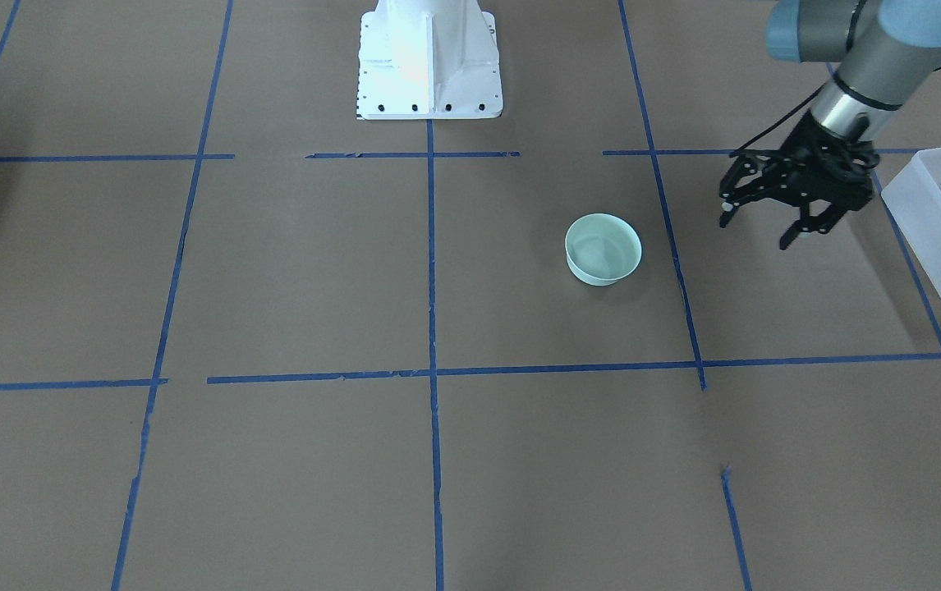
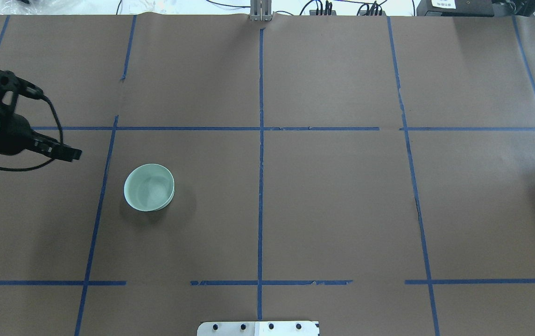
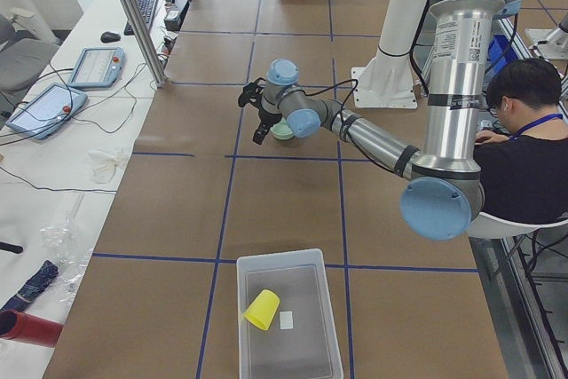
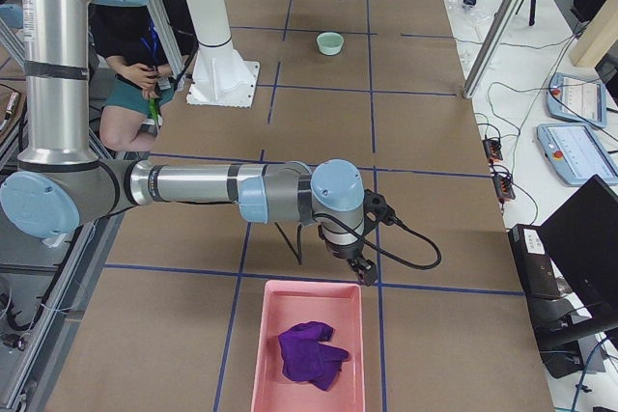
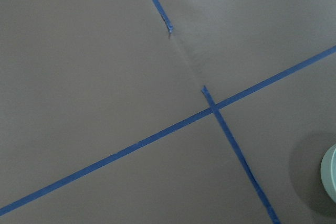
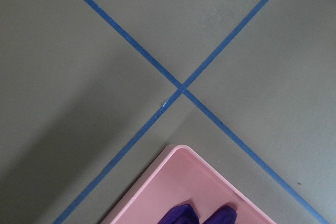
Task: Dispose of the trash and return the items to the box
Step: 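Move the left gripper over to the pale green bowl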
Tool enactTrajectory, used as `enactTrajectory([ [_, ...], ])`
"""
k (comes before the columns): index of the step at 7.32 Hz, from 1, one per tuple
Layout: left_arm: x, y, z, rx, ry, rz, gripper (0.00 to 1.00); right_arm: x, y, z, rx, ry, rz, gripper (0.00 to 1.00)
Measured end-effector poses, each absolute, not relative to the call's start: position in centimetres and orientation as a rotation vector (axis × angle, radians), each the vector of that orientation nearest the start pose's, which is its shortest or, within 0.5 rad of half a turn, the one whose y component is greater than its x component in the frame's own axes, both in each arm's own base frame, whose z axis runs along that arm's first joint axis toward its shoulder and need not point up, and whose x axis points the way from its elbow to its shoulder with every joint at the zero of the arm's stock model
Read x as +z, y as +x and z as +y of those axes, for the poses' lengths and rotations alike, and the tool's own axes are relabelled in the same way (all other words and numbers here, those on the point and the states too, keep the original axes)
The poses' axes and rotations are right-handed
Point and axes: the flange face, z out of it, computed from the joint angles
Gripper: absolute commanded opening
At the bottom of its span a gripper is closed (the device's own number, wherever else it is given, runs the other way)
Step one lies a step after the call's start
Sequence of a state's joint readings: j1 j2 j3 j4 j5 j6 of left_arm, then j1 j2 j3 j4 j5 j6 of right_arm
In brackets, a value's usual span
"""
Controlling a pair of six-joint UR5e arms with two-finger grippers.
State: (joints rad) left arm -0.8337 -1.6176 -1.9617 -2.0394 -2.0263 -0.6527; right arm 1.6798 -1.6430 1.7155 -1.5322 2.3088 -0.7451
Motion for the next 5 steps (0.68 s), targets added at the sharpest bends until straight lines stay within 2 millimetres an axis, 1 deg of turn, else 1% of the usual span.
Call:
enactTrajectory([
  [1,39.6,30.8,-42.6,0.29,0.399,0.905,0.77,62.0,11.6,-45.8,-0.649,0.411,-0.642,1.0],
  [2,39.7,33.1,-42.3,0.299,0.384,0.907,0.77,62.1,11.5,-45.7,-0.649,0.412,-0.644,1.0],
  [3,40.1,34.9,-42.5,0.304,0.368,0.904,0.76,62.1,11.5,-45.7,-0.649,0.412,-0.646,1.0],
  [4,40.2,36.5,-42.8,0.305,0.355,0.904,0.7,62.1,11.5,-45.7,-0.649,0.411,-0.647,1.0],
  [5,40.2,37.8,-43.0,0.307,0.345,0.906,0.5,62.2,11.5,-45.6,-0.648,0.41,-0.648,1.0],
])
